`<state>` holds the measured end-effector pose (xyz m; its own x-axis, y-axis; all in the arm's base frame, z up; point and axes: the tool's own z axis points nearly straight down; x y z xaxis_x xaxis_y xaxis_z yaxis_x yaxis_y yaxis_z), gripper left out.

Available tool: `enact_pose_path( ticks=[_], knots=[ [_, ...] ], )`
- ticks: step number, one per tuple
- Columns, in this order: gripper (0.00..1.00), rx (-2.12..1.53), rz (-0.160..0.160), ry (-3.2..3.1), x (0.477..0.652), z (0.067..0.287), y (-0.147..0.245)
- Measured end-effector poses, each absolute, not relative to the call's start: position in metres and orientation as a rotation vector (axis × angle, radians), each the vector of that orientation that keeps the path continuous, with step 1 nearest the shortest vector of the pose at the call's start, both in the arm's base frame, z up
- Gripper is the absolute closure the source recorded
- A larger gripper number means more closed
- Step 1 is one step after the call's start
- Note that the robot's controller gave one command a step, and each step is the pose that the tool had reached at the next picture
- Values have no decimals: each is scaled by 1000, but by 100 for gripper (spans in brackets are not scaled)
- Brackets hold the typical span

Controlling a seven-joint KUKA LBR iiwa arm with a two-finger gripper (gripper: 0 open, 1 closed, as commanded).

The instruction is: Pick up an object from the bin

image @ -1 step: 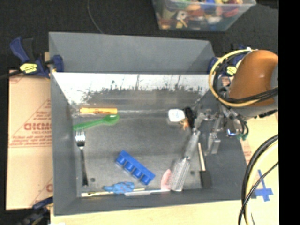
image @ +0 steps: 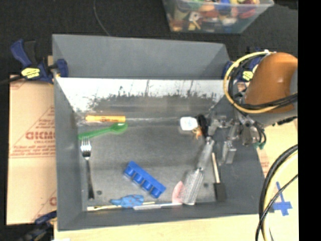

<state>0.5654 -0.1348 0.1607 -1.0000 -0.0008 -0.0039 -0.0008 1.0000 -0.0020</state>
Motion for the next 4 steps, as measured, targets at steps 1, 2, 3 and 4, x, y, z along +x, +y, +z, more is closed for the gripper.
enact_pose_path(
  ticks=[1,2,3,4],
  knots=[
    [0,-848,-5,3021,532,116,-101],
    [0,-712,-7,3051,511,161,-87],
    [0,-1437,4,2798,483,114,-88],
    [0,-1343,-9,2831,489,70,-55]
  ],
)
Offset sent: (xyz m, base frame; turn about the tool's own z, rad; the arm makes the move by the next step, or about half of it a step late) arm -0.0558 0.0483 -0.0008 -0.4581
